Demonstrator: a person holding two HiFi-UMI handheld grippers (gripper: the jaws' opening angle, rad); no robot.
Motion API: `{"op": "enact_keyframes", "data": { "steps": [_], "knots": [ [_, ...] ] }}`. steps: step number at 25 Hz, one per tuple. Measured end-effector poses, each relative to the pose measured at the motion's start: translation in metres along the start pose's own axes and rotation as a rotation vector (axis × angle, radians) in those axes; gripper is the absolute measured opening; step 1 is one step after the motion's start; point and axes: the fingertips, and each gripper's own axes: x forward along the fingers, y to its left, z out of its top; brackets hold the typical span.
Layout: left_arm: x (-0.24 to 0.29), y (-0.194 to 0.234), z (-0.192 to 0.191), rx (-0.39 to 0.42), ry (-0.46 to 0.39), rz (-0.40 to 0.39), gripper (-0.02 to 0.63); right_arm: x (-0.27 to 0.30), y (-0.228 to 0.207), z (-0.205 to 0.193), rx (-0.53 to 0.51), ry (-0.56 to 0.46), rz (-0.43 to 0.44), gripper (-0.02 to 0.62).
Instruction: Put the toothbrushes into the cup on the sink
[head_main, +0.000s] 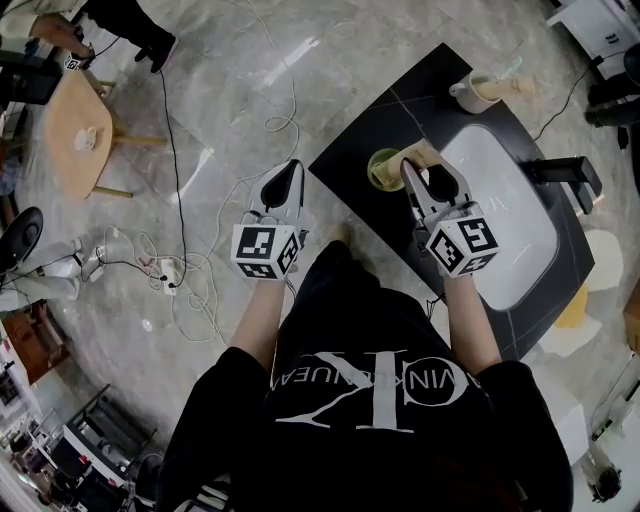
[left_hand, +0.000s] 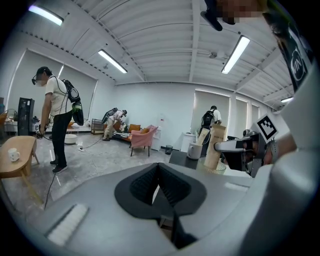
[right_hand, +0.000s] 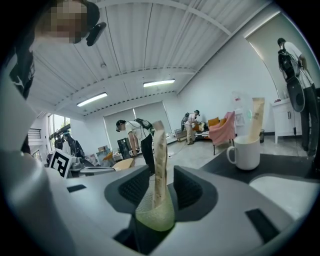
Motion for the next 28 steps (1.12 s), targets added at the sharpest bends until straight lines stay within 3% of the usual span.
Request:
{"op": "enact_keyframes", "data": {
  "steps": [28],
  "knots": [
    [-0.031,-0.027,0.006,0.013,-0.042,-0.004,0.011,-0.044,0.01,-0.004,-0.016,0.003,-0.025,0.132]
  ]
}}
